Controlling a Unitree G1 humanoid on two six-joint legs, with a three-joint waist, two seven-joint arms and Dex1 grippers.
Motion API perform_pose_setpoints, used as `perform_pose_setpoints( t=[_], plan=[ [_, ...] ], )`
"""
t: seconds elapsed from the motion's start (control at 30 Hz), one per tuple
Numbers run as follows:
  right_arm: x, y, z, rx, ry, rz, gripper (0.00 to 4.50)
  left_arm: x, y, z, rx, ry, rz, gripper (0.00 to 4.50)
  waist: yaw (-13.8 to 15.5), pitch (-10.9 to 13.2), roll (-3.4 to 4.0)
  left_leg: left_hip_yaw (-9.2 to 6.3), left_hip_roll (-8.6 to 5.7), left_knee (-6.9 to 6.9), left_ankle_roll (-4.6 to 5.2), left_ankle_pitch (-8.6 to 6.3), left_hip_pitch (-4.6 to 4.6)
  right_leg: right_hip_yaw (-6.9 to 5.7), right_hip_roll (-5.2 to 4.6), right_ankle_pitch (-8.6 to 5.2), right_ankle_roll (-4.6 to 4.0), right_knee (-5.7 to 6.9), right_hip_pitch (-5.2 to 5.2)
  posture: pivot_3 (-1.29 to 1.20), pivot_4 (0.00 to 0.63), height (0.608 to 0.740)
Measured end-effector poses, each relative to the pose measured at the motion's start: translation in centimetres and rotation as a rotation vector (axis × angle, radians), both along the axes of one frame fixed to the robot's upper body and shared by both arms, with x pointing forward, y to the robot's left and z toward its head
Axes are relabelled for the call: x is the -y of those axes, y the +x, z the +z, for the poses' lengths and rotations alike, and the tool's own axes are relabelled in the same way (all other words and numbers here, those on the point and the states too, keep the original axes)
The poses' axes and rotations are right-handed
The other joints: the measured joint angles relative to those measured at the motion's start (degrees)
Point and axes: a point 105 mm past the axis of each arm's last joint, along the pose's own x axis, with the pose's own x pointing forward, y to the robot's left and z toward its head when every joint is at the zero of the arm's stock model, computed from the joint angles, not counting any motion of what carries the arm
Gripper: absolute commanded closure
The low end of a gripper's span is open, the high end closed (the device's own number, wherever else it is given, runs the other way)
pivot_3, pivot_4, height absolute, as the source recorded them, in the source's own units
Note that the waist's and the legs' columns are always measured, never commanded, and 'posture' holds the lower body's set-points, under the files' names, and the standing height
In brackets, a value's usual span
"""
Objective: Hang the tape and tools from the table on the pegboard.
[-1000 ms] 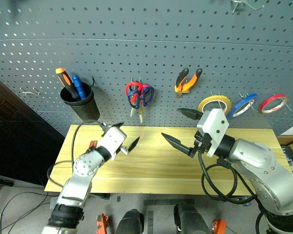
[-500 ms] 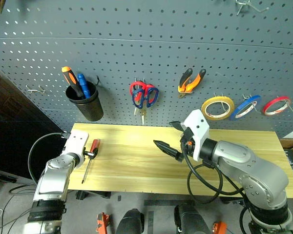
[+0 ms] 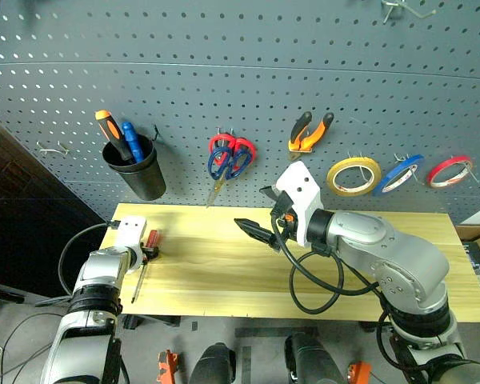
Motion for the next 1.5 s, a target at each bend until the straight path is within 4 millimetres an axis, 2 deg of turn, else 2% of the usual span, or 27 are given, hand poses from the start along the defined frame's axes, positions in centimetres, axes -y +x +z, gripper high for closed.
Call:
perform_pose_setpoints(
  t=[0.17, 0.27, 0.4, 0.57, 0.7, 0.8, 0.93, 1.07, 1.17, 1.27, 1.37, 1.5],
  plan=[
    [0.7, 0.3, -0.3, 0.011, -0.024, -0.029, 0.00, 0.6, -0.4, -0.4, 0.017, -0.024, 0.007, 3.50, -0.1, 0.0, 0.01, 0.06, 0.01, 0.01, 0.00, 0.00, 0.03, 0.09, -0.05, 0.00, 0.00, 0.19, -0.07, -0.03, 0.207, 0.740],
    [1.4, 0.3, -0.6, 0.015, -0.042, -0.037, 0.00, 1.0, -1.9, -0.7, 0.043, -0.040, 0.000, 3.56, -0.5, 0.0, 0.00, 0.10, 0.02, 0.01, -0.02, 0.00, 0.03, 0.21, -0.07, 0.00, 0.00, 0.22, -0.14, -0.01, 0.196, 0.740],
    [1.6, 0.0, 0.0, 0.037, -0.023, -0.012, 0.00, 1.7, -4.1, -0.6, 0.095, -0.019, -0.024, 3.56, -0.3, -0.1, -0.10, 0.08, 0.07, 0.01, -0.04, 0.00, 0.00, 0.27, -0.06, 0.00, 0.00, 0.22, -0.16, 0.03, 0.175, 0.740],
    [1.7, -0.3, 1.4, 0.096, 0.026, 0.031, 0.00, 2.9, -6.5, 3.9, 0.363, 0.102, -0.133, 3.56, 0.5, -0.2, -0.19, 0.08, 0.07, -0.01, -0.09, 0.01, -0.02, 0.36, -0.10, 0.00, -0.01, 0.12, -0.12, 0.07, 0.156, 0.740],
    [2.0, -0.6, 2.4, 0.150, 0.047, 0.086, 0.00, 5.6, -7.8, 7.6, 0.596, 0.136, -0.239, 3.56, 1.8, -0.5, -0.21, 0.03, 0.09, -0.02, -0.09, 0.01, -0.02, 0.27, -0.09, 0.03, -0.05, -0.17, 0.04, 0.11, 0.144, 0.740],
    [2.1, -0.9, 3.1, 0.195, 0.067, 0.136, 0.00, 7.5, -7.9, 10.9, 0.764, 0.163, -0.292, 3.56, 3.1, -0.9, -0.40, 0.01, 0.10, -0.03, -0.09, 0.01, -0.02, 0.17, -0.03, 0.03, -0.05, -0.19, 0.09, 0.15, 0.122, 0.740],
    [2.3, -1.1, 3.4, 0.182, 0.086, 0.227, 0.00, 10.1, -7.1, 15.7, 0.974, 0.173, -0.371, 3.56, 4.2, -1.8, -0.45, 0.05, 0.05, -0.02, -0.08, 0.01, -0.02, 0.02, 0.05, 0.03, -0.04, -0.24, 0.14, 0.17, 0.096, 0.740],
    [2.7, -0.7, 4.7, 0.201, 0.097, 0.265, 0.00, 11.8, -5.2, 21.9, 1.205, 0.172, -0.387, 3.56, 5.3, -3.2, -0.57, 0.07, 0.02, 0.00, -0.08, 0.02, 0.00, -0.03, 0.21, 0.03, -0.05, -0.19, 0.13, 0.17, 0.063, 0.740],
    [3.2, -0.2, 5.4, 0.225, 0.097, 0.253, 0.00, 12.3, -3.8, 25.8, 1.335, 0.153, -0.369, 3.56, 5.5, -4.4, -0.75, 0.12, -0.07, 0.00, -0.08, 0.02, 0.03, -0.01, 0.21, 0.04, -0.05, -0.21, 0.16, 0.16, 0.053, 0.740],
    [3.3, -0.1, 5.7, 0.239, 0.096, 0.251, 0.00, 11.9, -2.7, 29.1, 1.427, 0.106, -0.308, 3.56, 5.4, -5.0, -0.90, 0.14, -0.12, 0.02, -0.09, 0.03, 0.04, 0.02, 0.24, 0.04, -0.05, -0.18, 0.15, 0.15, 0.049, 0.740],
    [3.4, 0.1, 5.7, 0.239, 0.101, 0.239, 0.00, 11.4, -1.7, 30.0, 1.443, 0.061, -0.279, 3.56, 5.1, -5.7, -0.88, 0.17, -0.11, -0.01, -0.09, 0.03, 0.08, 0.06, 0.23, 0.04, -0.05, -0.21, 0.13, 0.14, 0.043, 0.740],
    [3.4, 0.3, 6.0, 0.244, 0.125, 0.221, 0.00, 10.6, 0.7, 28.6, 1.380, 0.033, -0.253, 3.56, 4.9, -6.0, -0.92, 0.13, -0.16, 0.07, -0.14, 0.07, 0.10, 0.05, 0.23, 0.05, -0.06, -0.09, 0.15, 0.12, 0.046, 0.740]
  ],
)
